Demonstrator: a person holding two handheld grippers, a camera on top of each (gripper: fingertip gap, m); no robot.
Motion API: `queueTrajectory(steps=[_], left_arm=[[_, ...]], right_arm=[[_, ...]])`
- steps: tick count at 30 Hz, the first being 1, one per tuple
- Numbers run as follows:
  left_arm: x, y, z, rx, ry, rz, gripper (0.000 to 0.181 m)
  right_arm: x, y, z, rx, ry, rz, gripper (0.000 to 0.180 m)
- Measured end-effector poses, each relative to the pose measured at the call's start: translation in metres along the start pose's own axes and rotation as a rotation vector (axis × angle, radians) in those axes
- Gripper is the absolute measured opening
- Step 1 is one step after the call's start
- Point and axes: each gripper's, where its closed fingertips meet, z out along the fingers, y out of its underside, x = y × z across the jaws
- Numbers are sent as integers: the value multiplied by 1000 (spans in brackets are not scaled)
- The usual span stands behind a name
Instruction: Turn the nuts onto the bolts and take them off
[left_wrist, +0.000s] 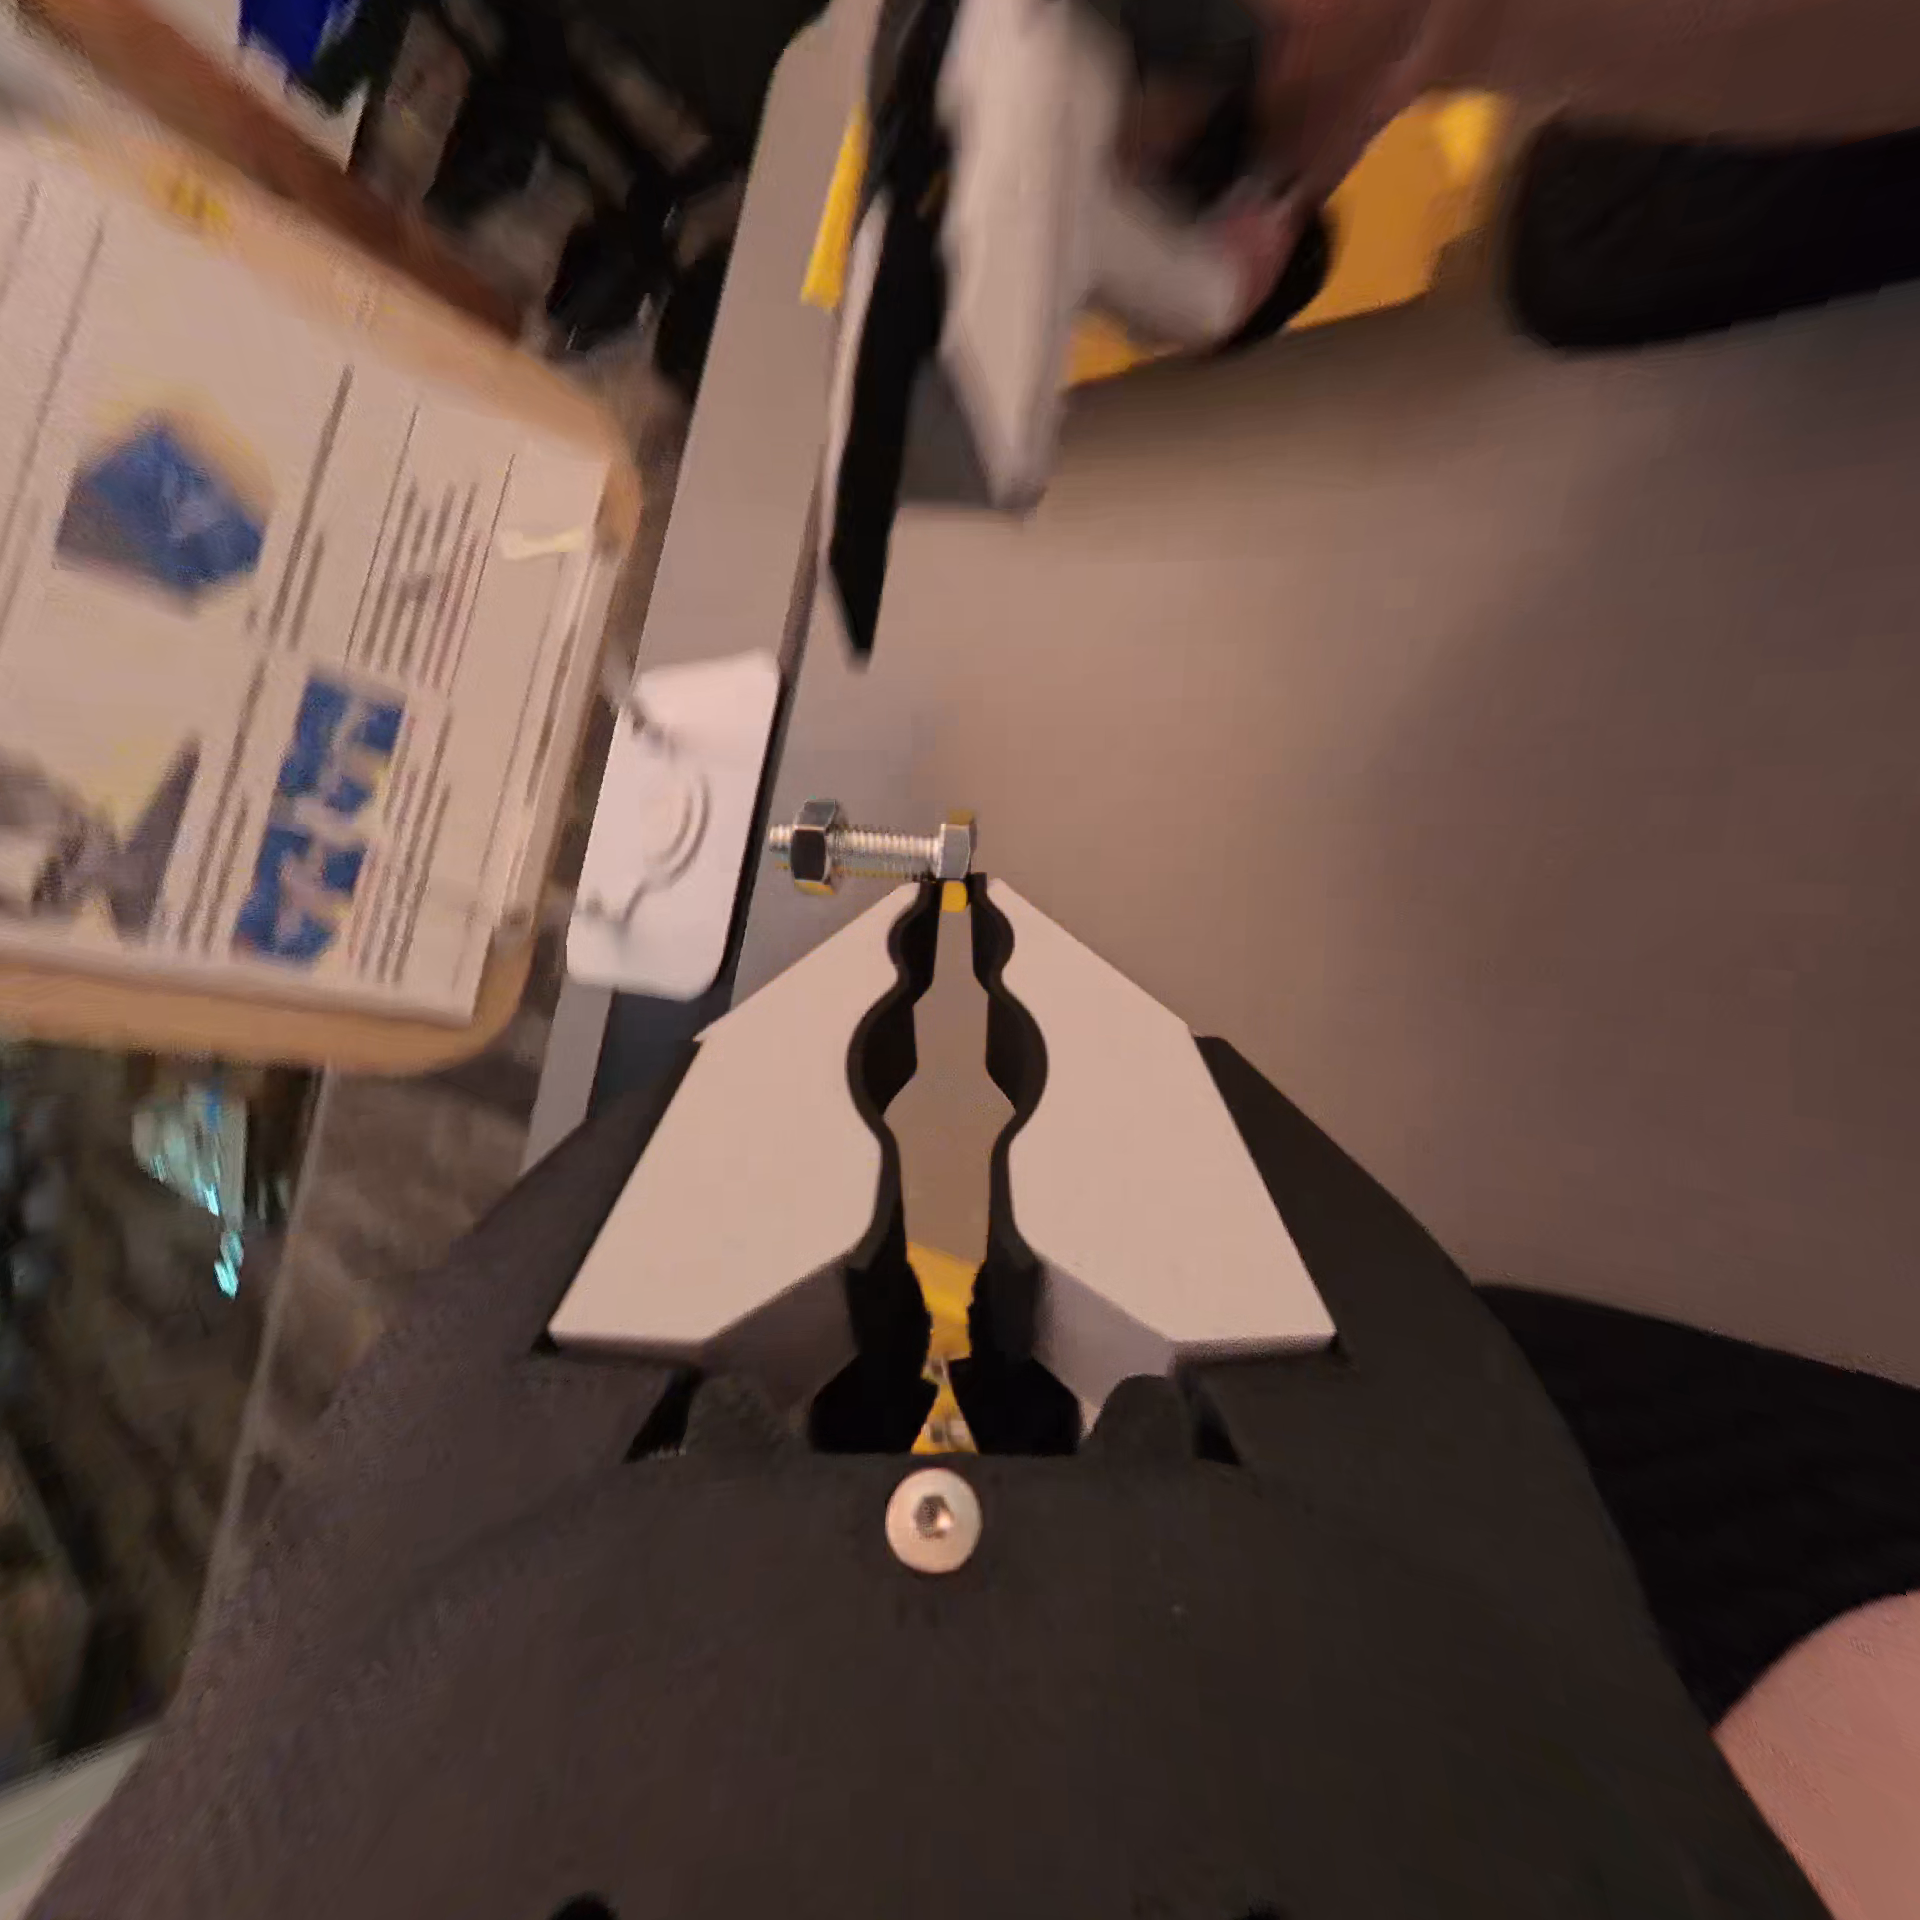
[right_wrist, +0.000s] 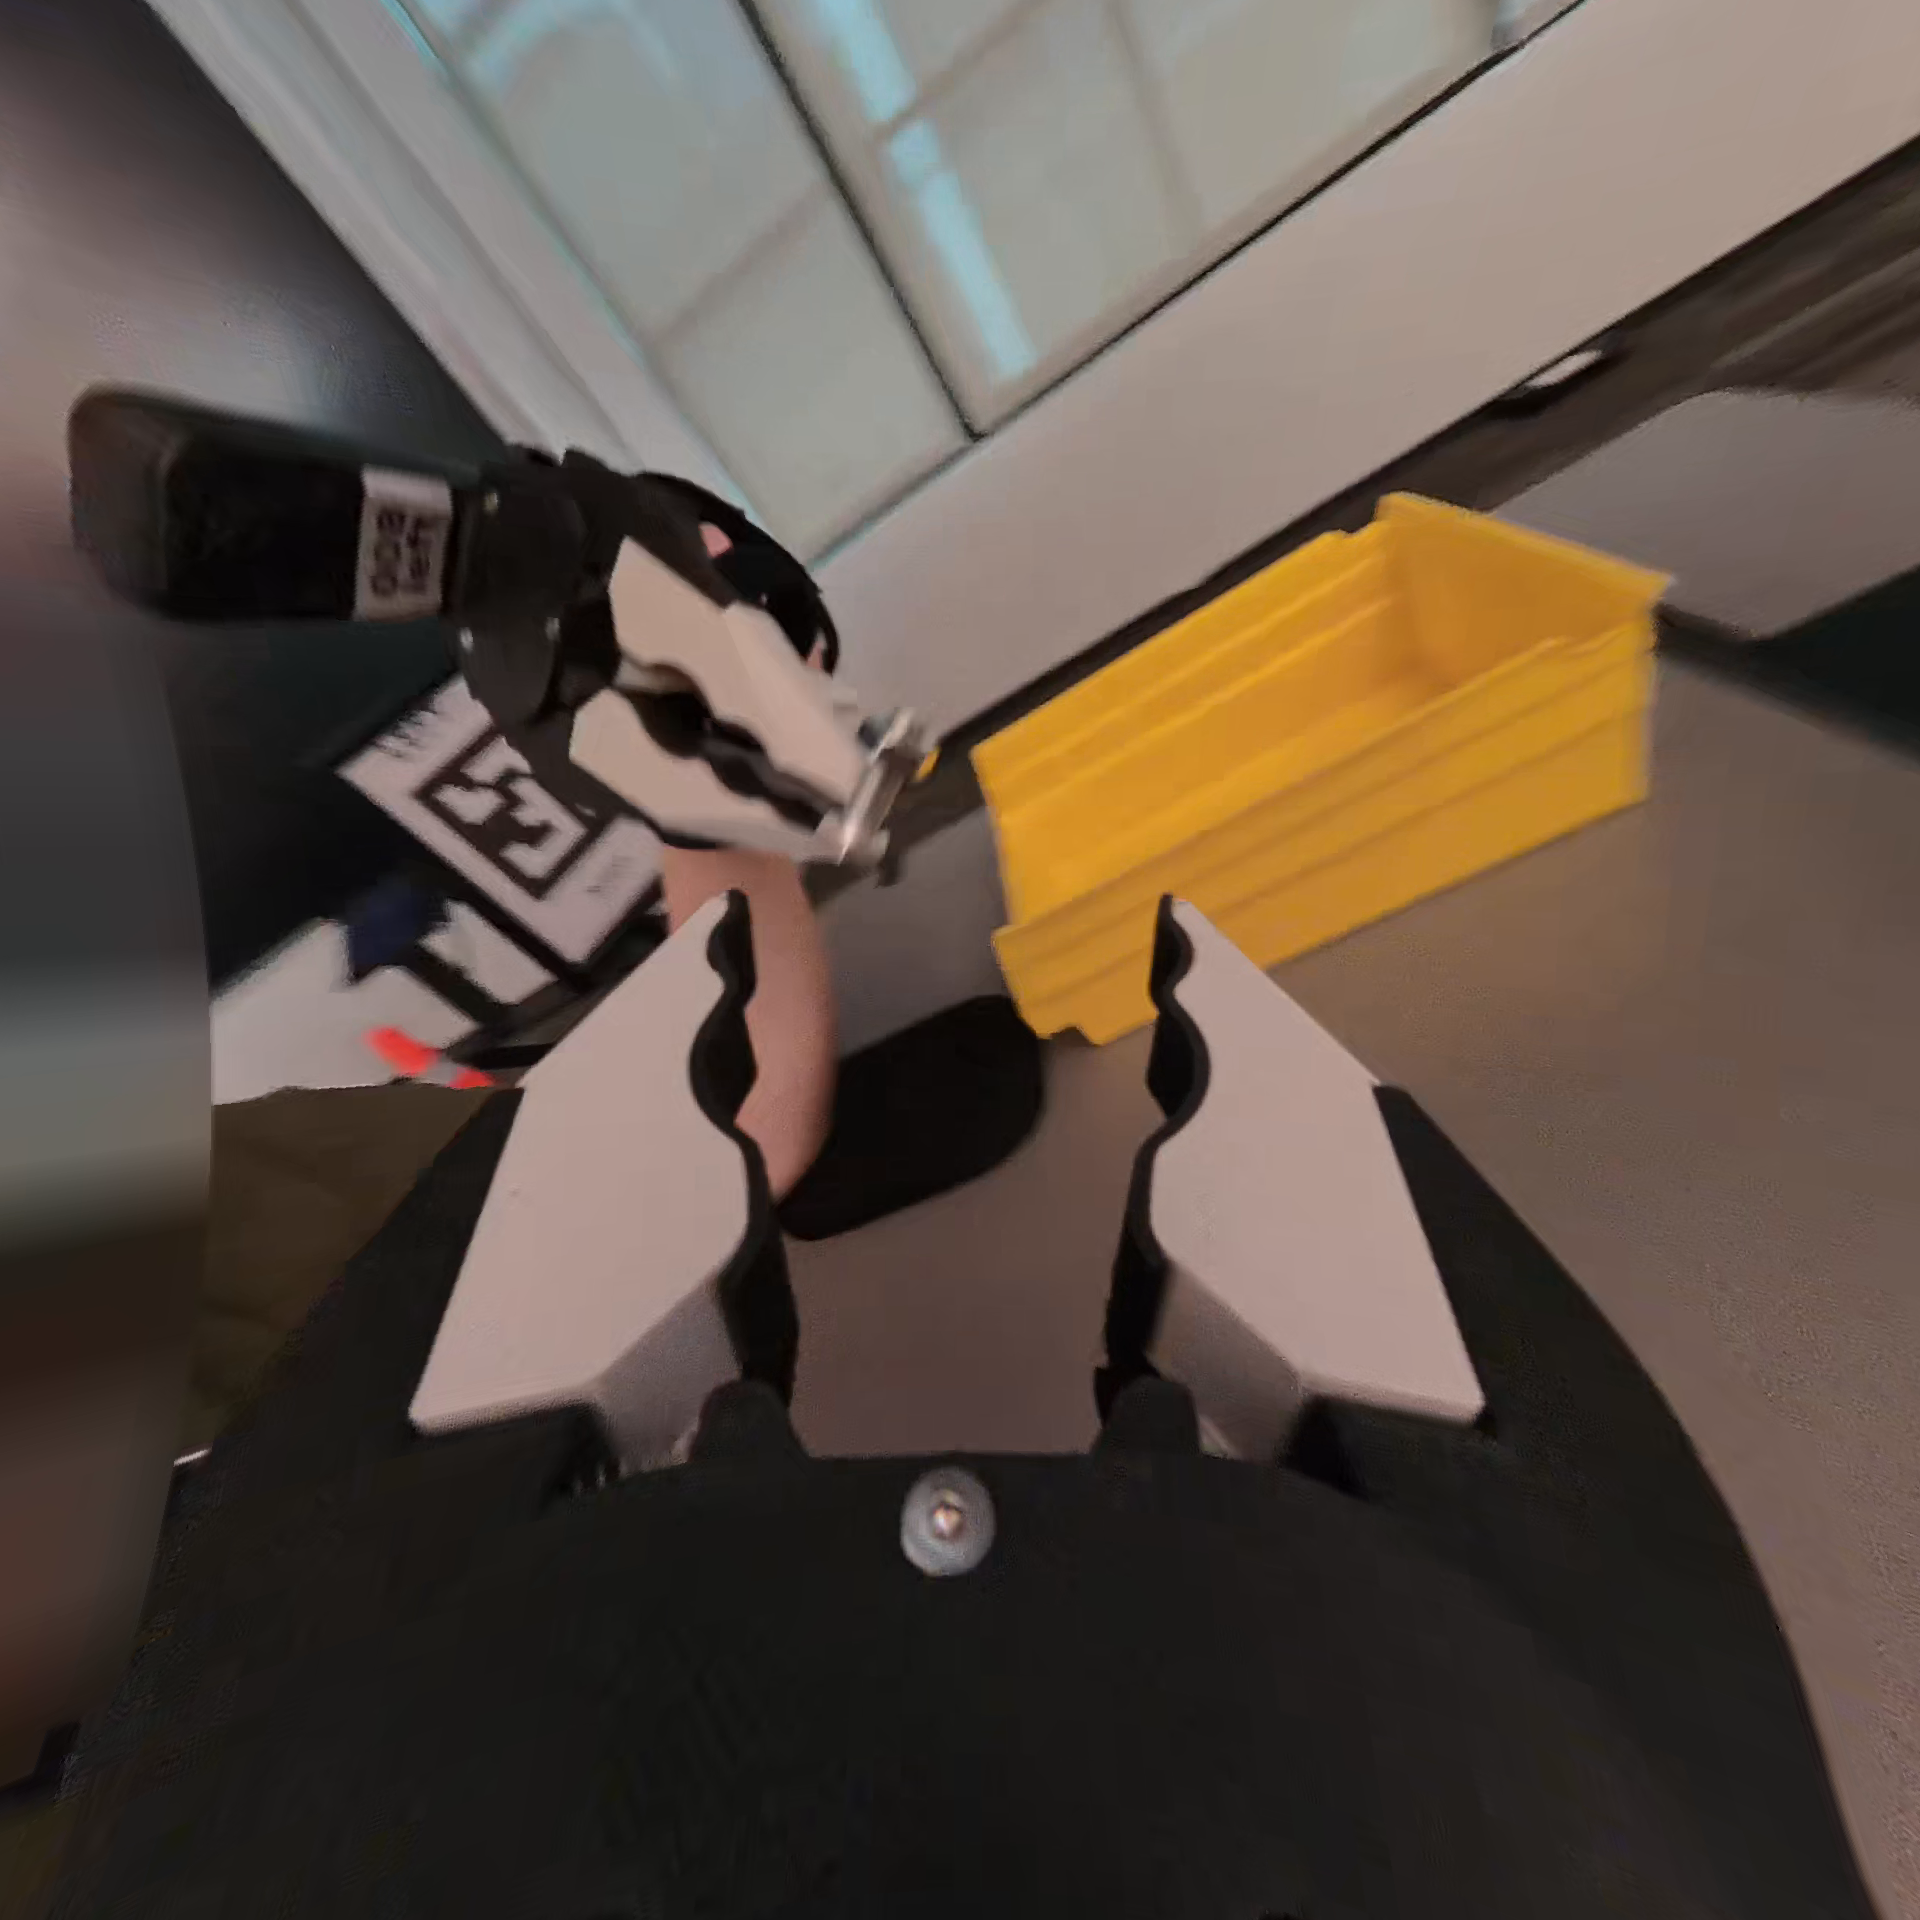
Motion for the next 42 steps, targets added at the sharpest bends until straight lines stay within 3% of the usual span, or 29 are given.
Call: queueTrajectory(steps=[3,7,9,13,19,23,25,28,32,35,42], left_arm=[[28,-35,5,41,28,142,5],[38,-44,9,18,19,197,5],[39,-44,10,17,23,201,5],[39,-41,14,5,31,196,5],[34,-41,18,31,11,196,5],[24,-45,20,89,-25,130,9],[16,-48,20,119,-35,62,30],[-1,-51,20,144,-72,-63,43],[-29,-48,30,102,-193,-243,36],[-33,-63,39,178,-185,-375,38],[-48,-63,56,179,-304,-436,34]], right_arm=[[-16,3,8,11,-131,32,62],[-36,8,8,-28,-239,54,57],[-40,9,7,-31,-264,38,38],[-36,12,8,-41,-252,38,16],[-31,7,5,-12,-244,44,16],[-28,-2,0,33,-201,-9,16],[-20,-6,-3,51,-130,-67,16],[-8,-17,-11,100,-3,-185,16],[6,-35,-27,190,191,-380,15],[19,-47,-42,253,339,-453,16],[21,-50,-43,295,334,-448,16]])
